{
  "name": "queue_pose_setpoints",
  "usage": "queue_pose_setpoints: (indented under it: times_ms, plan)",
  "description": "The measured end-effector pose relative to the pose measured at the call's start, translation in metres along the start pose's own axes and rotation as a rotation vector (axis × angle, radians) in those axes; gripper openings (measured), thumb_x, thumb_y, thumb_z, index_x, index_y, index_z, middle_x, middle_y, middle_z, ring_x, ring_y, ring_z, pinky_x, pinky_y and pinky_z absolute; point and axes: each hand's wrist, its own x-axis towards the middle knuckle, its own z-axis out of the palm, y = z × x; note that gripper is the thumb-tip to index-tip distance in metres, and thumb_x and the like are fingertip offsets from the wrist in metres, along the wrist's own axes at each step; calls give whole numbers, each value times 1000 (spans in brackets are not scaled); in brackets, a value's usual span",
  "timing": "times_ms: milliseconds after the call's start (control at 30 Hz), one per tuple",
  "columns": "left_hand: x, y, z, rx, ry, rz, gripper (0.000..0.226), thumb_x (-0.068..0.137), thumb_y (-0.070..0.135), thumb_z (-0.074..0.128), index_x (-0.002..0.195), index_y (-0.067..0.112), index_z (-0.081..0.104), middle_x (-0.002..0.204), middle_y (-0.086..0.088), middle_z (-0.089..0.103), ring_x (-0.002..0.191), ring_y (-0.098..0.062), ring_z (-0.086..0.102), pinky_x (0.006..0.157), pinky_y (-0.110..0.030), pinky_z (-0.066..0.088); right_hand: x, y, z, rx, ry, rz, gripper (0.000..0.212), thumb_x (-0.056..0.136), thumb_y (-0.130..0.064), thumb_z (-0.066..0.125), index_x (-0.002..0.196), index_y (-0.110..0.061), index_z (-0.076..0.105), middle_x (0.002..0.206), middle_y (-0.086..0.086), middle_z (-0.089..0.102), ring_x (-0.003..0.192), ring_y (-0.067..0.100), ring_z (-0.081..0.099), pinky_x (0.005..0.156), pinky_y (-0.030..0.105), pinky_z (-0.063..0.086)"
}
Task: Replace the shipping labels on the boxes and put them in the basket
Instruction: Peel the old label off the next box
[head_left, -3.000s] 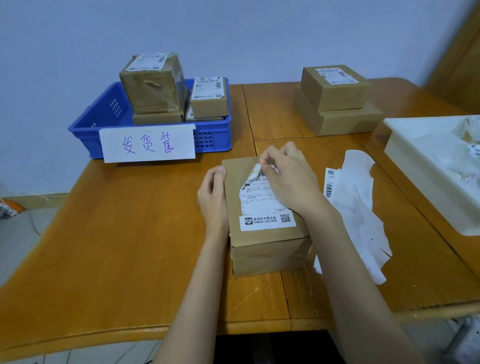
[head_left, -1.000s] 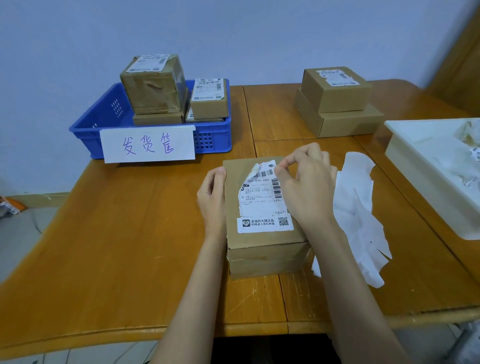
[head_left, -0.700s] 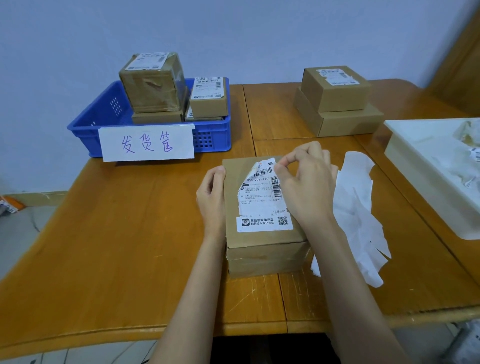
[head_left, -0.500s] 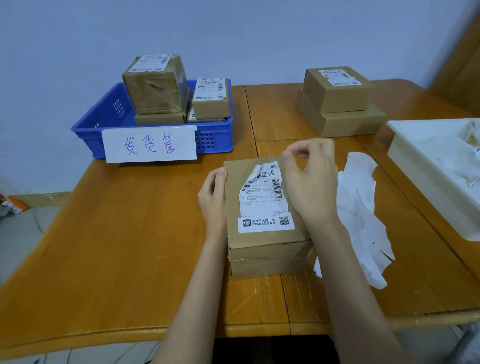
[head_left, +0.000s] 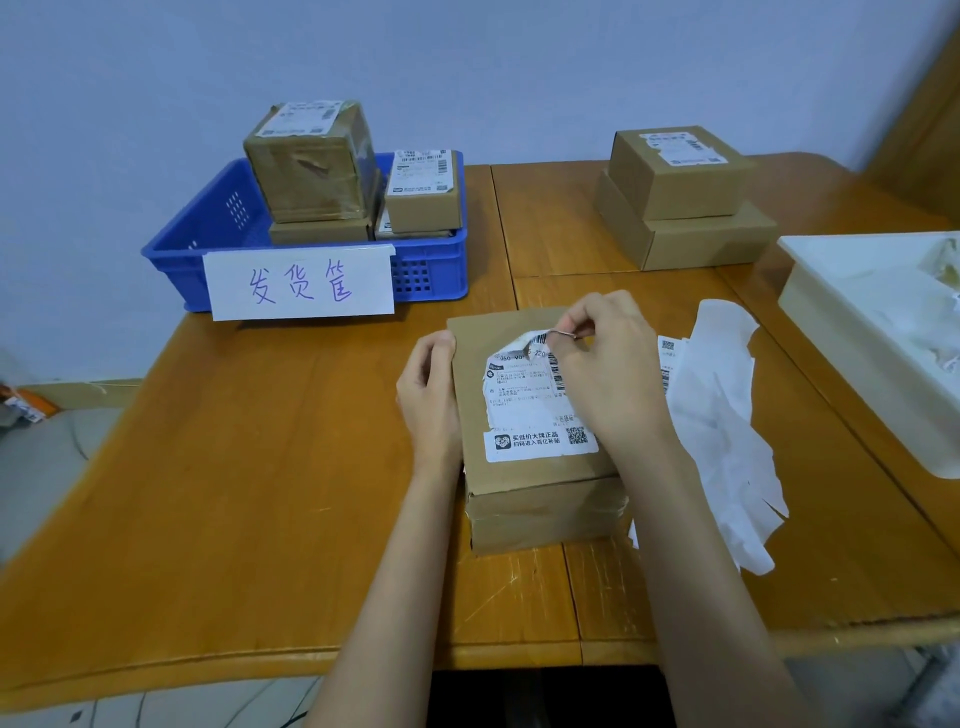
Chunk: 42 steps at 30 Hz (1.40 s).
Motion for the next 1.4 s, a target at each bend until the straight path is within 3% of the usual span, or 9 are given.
queue_pose_setpoints:
  times_ms: [100,200,300,500,667,933,1000,1167,1400]
  plan:
    - [1,-1,-1,9,-2,-5,21,101,14,50,90,10,68,81,11,65,74,-1,55,66,-14,42,2,-3,-2,46,-34,4,21,94,-10,57,111,-21,60,115,-5,51,93,4,51,68,5,37]
    - [1,0,-1,2,5,-3,21,101,13,50,91,7,68,82,10,65,73,0,55,65,-13,42,3,-9,-3,18,-148,-148,48,91,-6,55,132,-31,54,126,-11,52,118,10,42,94,22,35]
    - [2,0,-1,-3,-1,-6,21,101,13,50,89,9,67,80,9,64,71,-2,54,63,-14,41,2,-12,2,-110,-277,-283,40,93,-12,56,125,-36,60,123,-18,54,126,7,32,93,22,19]
    - [2,-2,0,13,4,0,22,101,15,50,93,5,68,84,6,65,74,-4,54,65,-16,42,4,-8,8,-145,-235,-251,16,95,-13,54,92,-26,65,98,-13,51,112,12,40,84,26,24]
    - [2,-1,1,17,11,-7,21,101,14,50,91,7,68,81,9,64,71,0,53,63,-13,40,2,-5,6,-53,-220,-192,14,97,-14,52,94,-22,63,103,-8,54,109,12,39,90,28,33]
    - [1,0,1,21,7,-14,21,101,16,51,91,9,68,77,13,63,68,2,53,61,-12,40,0,-8,0,48,-248,-176,26,94,-6,52,105,-26,65,111,-9,53,111,10,40,84,6,29]
    - [1,0,1,17,3,-18,21,102,16,51,93,8,68,78,11,64,68,1,53,61,-12,40,-1,-9,-1,21,-294,-211,37,91,-2,52,116,-26,65,118,-9,54,120,11,38,98,14,28]
    - [1,0,1,23,12,-6,21,101,15,51,90,10,68,78,13,64,69,2,53,63,-12,40,-1,-10,2,14,-225,-254,22,94,-5,49,88,-21,63,100,-7,61,115,12,41,100,37,35]
    - [0,-1,1,23,6,4,23,102,16,50,95,5,69,81,9,65,70,1,54,62,-12,40,-3,-8,1,63,-199,-238,34,90,-5,55,114,-28,60,96,-15,45,109,10,40,91,27,40]
